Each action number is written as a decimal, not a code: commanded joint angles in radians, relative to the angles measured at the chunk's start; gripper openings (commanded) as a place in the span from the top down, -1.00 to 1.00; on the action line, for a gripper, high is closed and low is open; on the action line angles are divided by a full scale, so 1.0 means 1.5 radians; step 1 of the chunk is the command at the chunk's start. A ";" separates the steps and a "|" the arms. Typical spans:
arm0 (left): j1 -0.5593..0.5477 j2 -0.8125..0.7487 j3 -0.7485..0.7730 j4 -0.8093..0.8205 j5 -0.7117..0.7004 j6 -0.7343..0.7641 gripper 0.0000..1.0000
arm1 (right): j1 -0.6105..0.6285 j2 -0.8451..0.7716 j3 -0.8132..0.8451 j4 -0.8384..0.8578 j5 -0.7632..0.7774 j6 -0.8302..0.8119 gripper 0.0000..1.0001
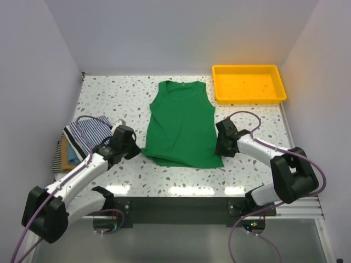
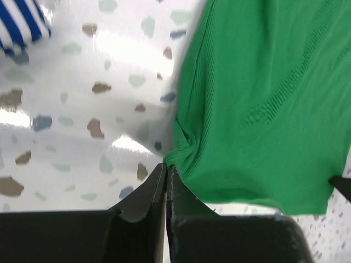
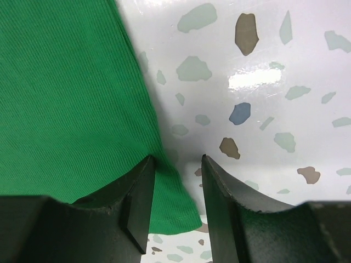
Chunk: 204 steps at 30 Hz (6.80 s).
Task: Fold and stack the tank tops
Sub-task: Flatten the tank top out
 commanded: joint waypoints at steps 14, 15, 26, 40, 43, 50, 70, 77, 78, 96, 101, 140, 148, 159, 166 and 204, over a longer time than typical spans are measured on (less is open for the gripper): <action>-0.021 -0.037 -0.045 -0.069 0.008 0.009 0.21 | -0.008 -0.026 0.018 -0.018 -0.004 -0.024 0.03; -0.021 -0.023 -0.033 -0.064 -0.006 0.032 0.26 | -0.008 -0.027 0.016 -0.020 -0.005 -0.024 0.03; -0.011 0.072 -0.004 -0.006 -0.031 0.130 0.20 | -0.008 -0.080 -0.028 -0.060 -0.012 -0.022 0.00; -0.001 0.136 -0.026 0.027 -0.010 0.135 0.34 | -0.008 -0.118 -0.102 -0.062 -0.111 0.042 0.01; 0.001 0.143 -0.033 0.035 -0.011 0.137 0.35 | -0.008 -0.103 -0.120 -0.027 -0.129 0.055 0.08; 0.003 0.150 -0.046 0.050 -0.002 0.144 0.64 | -0.008 -0.103 -0.125 -0.014 -0.120 0.063 0.52; 0.008 -0.093 0.469 -0.143 0.018 0.185 1.00 | -0.008 -0.330 0.416 -0.290 -0.026 -0.011 1.00; 0.008 -0.058 0.724 -0.100 0.017 0.184 1.00 | -0.008 -0.264 0.756 -0.305 0.003 -0.066 1.00; 0.008 -0.048 0.747 -0.098 0.017 0.185 1.00 | -0.008 -0.251 0.783 -0.308 0.005 -0.077 1.00; 0.173 0.289 0.833 0.122 0.246 0.159 1.00 | -0.032 0.137 0.979 -0.123 -0.113 -0.130 1.00; 0.235 0.465 1.091 0.093 0.374 0.128 1.00 | -0.060 0.295 1.208 -0.144 -0.151 -0.115 1.00; 0.184 -0.007 -0.100 0.044 0.373 0.106 1.00 | -0.108 -0.076 0.003 -0.163 -0.209 -0.041 1.00; 0.183 -0.093 0.039 -0.010 0.357 0.130 1.00 | -0.108 -0.221 0.213 -0.249 -0.191 -0.041 1.00; 0.181 -0.103 0.592 -0.140 0.352 0.142 1.00 | -0.108 -0.266 0.775 -0.392 -0.149 -0.087 1.00; 0.181 -0.089 0.702 -0.053 0.359 0.092 1.00 | -0.108 -0.221 0.959 -0.409 -0.149 -0.088 1.00; 0.379 0.182 0.306 0.349 0.633 0.027 1.00 | -0.116 -0.021 0.439 -0.118 -0.222 -0.042 1.00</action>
